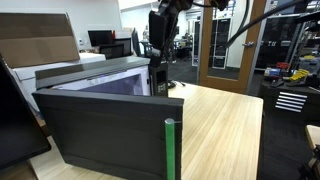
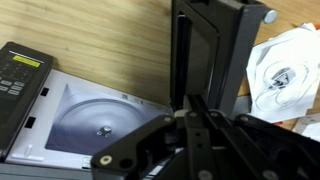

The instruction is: Open the microwave door open widely

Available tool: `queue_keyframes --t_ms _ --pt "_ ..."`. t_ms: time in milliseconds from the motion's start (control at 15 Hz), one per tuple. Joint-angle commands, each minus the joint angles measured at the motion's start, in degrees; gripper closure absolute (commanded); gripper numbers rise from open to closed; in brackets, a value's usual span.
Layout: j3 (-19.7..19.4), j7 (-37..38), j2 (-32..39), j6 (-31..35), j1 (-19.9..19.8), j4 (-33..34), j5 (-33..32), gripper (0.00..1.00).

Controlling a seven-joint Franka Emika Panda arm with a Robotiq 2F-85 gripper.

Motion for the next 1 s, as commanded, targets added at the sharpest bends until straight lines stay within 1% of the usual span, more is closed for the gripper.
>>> queue_keyframes --t_ms 0,133,333,733,867,933 --pt "1.3 4.2 0.8 9.9 -0.3 -5.4 -1.5 1.0" --pt "2.0 5.1 1.4 13.5 0.7 -7.9 -0.9 1.0" --pt "4.2 5.7 1.7 15.8 3.0 -10.7 0.3 1.0" --pt "7.0 4.0 -0.1 13.0 8.7 -11.0 5.8 1.0" --pt "8.1 9.3 -0.6 12.8 7.5 -11.0 0.4 1.0" --pt "8.6 13.3 -0.6 12.2 5.9 -10.8 -4.4 1.0"
